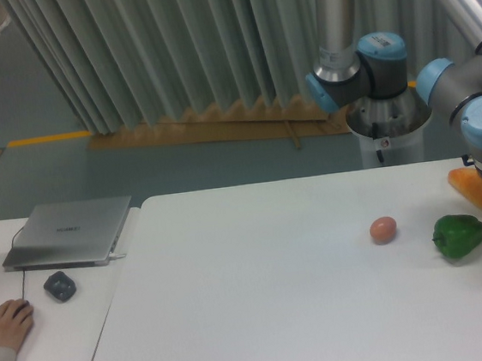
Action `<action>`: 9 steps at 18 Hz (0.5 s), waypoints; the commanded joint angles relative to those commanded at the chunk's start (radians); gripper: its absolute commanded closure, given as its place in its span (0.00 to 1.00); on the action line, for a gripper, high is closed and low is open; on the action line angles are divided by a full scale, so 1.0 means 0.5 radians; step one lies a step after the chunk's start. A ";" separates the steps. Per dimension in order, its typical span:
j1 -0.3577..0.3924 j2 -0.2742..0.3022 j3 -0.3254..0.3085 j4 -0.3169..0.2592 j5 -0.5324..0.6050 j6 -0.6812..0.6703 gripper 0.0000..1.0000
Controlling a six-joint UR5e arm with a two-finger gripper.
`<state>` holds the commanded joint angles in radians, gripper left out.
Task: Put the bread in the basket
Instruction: 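Lower the open gripper down onto the orange bread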
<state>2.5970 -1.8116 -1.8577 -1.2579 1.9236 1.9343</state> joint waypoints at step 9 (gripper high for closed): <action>0.021 -0.012 0.000 0.009 -0.089 0.457 0.00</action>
<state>2.6078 -1.8178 -1.8577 -1.2532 1.8791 2.1626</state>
